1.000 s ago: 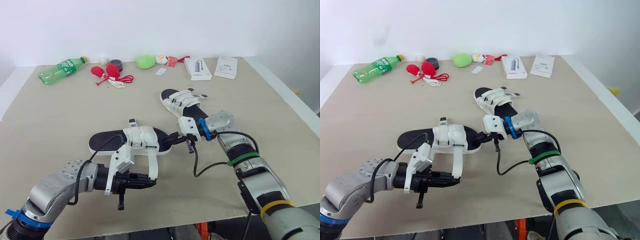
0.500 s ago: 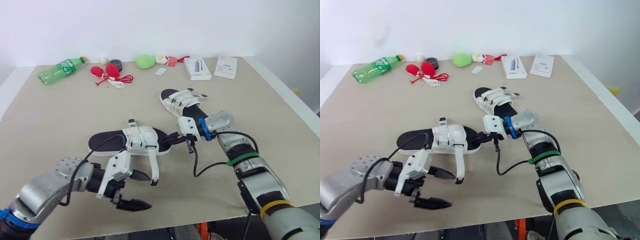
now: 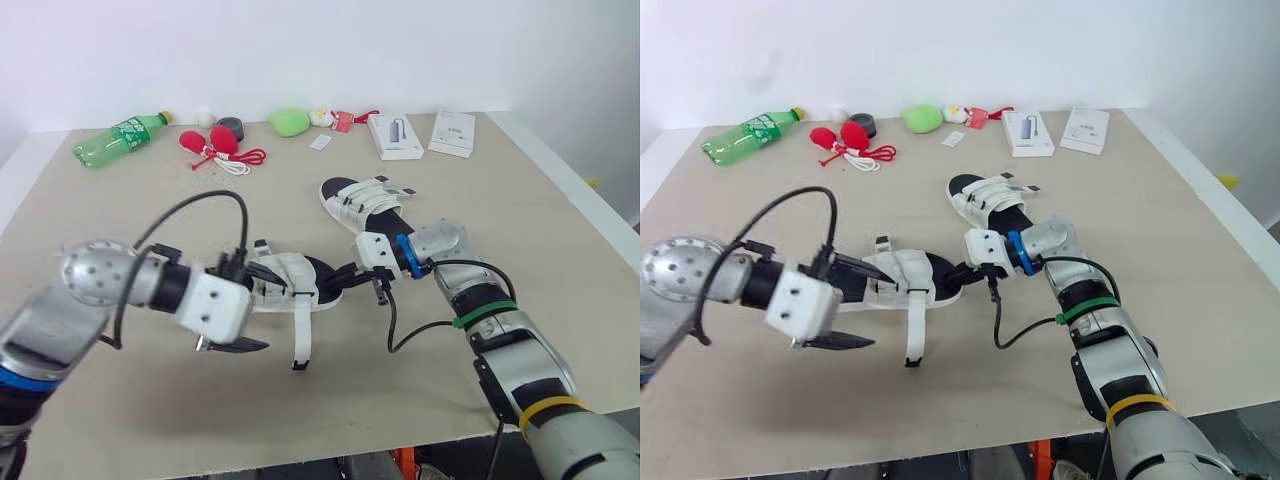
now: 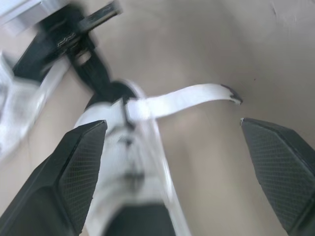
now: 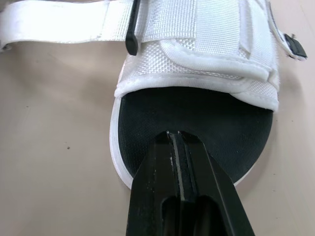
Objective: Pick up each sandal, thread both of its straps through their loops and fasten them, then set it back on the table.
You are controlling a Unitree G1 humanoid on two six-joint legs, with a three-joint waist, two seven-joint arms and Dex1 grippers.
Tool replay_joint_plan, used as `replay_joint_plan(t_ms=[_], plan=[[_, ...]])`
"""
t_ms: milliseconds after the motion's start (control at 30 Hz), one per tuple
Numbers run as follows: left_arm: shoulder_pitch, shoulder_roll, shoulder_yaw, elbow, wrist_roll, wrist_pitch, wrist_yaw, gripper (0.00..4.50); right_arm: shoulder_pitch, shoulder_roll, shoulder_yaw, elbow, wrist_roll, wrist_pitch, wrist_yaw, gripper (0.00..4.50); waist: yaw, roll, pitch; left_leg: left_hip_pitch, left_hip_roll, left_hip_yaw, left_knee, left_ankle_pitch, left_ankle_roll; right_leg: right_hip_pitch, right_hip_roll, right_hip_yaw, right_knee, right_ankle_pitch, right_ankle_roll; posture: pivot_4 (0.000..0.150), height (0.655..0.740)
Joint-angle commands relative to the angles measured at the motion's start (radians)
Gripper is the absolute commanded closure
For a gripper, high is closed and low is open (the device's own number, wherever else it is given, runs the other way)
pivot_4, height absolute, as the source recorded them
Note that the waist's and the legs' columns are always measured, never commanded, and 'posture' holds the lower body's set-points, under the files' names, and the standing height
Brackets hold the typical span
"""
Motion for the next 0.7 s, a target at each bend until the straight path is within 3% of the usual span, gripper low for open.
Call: replay_joint_plan(t_ms=[33,267,667,700], plan=[[-0.026,-0.047,-0.025,0.102,0.132,-0.342,0.026,0.03,-0.007,-0.006,0.014,0.02,-0.02,-0.005,0.007,4.5,0.001,0.0,0.0,0.0,0.0,0.0,0.0,0.0,0.0,0.0,0.0,0.0,0.0,0.0,0.0,0.15,0.74],[-0.02,-0.123,-0.129,0.294,0.308,-0.649,0.09,0.03,-0.018,0.01,0.016,0.028,-0.02,-0.004,0.002,4.5,0.0,0.0,0.0,0.001,-0.001,0.0,0.0,0.0,0.0,0.001,0.0,0.002,0.0,0.001,0.001,0.15,0.74],[-0.063,-0.233,-0.226,0.359,0.406,-0.647,0.163,0.03,0.008,-0.009,0.011,-0.004,-0.015,0.007,0.004,4.5,0.0,0.0,0.0,0.001,0.0,0.0,0.001,0.001,0.001,0.001,0.0,0.002,0.002,0.001,0.001,0.15,0.74],[-0.061,-0.234,-0.234,0.365,0.407,-0.644,0.159,0.27,0.011,-0.01,0.01,-0.008,-0.014,0.01,0.003,4.5,0.001,0.0,0.0,0.001,0.0,0.0,0.001,0.001,0.001,0.001,0.0,0.002,0.002,0.001,0.001,0.15,0.74]])
